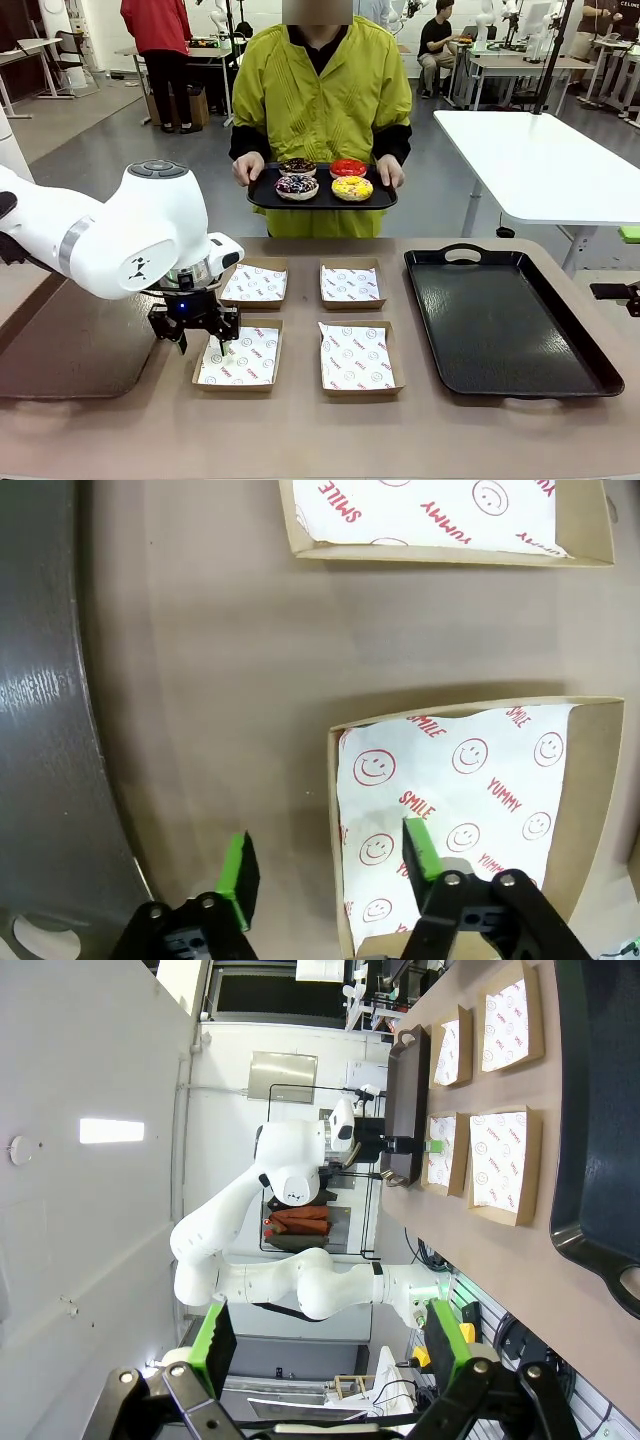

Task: Individually package the donuts and arrange them on the tray.
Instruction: Pick up one Paper togo box.

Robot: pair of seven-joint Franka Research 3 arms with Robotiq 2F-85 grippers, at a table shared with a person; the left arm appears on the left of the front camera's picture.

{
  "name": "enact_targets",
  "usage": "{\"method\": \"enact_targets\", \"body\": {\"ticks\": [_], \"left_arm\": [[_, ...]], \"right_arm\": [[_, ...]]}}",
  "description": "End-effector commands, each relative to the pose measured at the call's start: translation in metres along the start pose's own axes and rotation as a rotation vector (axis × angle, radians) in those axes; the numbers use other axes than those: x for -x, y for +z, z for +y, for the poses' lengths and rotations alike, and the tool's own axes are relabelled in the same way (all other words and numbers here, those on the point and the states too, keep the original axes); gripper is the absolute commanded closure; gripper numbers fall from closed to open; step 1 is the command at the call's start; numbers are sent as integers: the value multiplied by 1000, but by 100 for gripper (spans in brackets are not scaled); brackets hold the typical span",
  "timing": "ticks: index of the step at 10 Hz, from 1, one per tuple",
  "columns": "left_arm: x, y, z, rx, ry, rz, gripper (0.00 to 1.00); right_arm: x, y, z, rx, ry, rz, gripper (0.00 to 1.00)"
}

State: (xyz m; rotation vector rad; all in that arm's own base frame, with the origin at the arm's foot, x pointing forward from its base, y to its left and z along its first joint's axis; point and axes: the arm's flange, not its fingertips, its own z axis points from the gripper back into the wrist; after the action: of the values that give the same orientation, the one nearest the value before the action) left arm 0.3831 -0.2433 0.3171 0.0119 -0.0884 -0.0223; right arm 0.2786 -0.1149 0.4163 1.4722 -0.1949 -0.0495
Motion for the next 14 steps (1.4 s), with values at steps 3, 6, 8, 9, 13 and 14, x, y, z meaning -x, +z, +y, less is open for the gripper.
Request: {"method": "enact_targets", "body": {"ticks": [3, 6, 8, 9, 13, 14], "left_arm": [[-2, 4, -3, -13, 33, -12, 100], [-2, 7, -3, 0, 44, -13, 100], [2, 14, -3, 23, 28, -18, 100], [4, 19, -3, 27, 22, -21, 100], [21, 81, -11, 43, -33, -5, 100], [24, 109, -14, 25, -42, -24, 100]], "right_arm": [[0, 1, 0, -16, 3, -1, 0], [0, 1, 0, -16, 3, -1, 0], [0, 1, 0, -16, 3, -1, 0], [0, 1, 0, -16, 3, -1, 0], [0, 1, 0, -16, 3, -1, 0], [0, 1, 0, -16, 3, -1, 0]]}}
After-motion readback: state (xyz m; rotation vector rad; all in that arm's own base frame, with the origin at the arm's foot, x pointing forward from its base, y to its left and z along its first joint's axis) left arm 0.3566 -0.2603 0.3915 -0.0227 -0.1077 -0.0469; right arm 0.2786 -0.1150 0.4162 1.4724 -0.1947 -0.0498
